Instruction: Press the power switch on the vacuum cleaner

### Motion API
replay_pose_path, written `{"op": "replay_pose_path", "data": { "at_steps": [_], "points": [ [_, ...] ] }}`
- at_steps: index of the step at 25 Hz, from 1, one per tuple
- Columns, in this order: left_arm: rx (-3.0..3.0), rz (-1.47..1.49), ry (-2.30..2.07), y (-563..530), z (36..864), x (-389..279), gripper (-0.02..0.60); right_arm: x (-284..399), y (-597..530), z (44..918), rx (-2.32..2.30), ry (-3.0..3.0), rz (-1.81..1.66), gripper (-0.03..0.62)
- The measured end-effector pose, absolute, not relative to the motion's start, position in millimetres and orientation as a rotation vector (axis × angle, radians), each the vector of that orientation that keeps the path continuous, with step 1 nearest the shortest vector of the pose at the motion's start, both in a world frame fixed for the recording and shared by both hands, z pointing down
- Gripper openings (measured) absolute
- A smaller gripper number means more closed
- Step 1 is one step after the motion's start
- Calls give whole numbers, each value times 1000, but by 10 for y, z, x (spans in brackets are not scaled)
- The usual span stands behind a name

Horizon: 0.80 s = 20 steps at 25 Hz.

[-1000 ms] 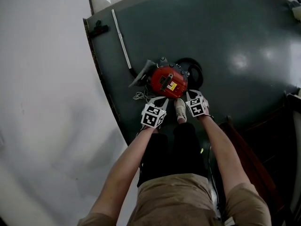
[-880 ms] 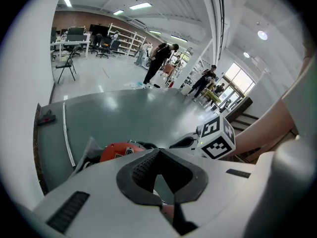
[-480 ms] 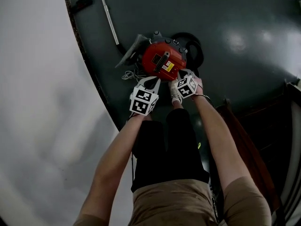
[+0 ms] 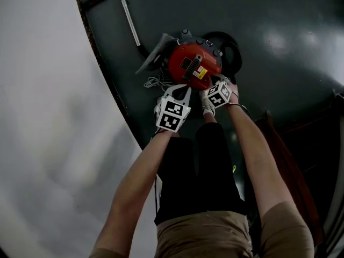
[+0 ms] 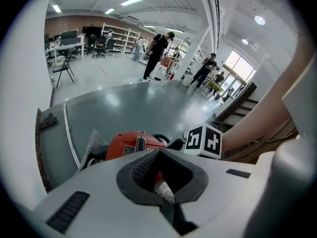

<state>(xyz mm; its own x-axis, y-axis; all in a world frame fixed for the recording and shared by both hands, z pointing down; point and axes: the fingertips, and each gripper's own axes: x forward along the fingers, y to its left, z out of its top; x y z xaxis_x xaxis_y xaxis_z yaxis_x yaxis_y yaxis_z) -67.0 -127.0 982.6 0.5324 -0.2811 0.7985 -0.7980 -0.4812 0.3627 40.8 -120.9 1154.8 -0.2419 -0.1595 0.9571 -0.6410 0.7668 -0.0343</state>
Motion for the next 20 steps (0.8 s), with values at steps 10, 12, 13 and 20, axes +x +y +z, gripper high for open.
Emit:
{"op": "replay_pose_path", "data": {
  "at_steps": [10, 12, 13, 20],
  "points": [
    [2042, 838, -849, -1351, 9879, -556, 5, 316, -1193, 11656, 600, -1774, 511, 12],
    [2048, 835, -842, -1336, 9870, -535, 5, 323, -1193, 11639, 594, -1779, 499, 12],
    [2053, 835, -836, -1329, 9867, -529, 5, 323, -1196, 11633, 590, -1782, 491, 12],
    [2091, 833, -813, -1327, 9858, -514, 5, 382, -1258, 11738, 628, -1688, 704, 12]
  ]
}}
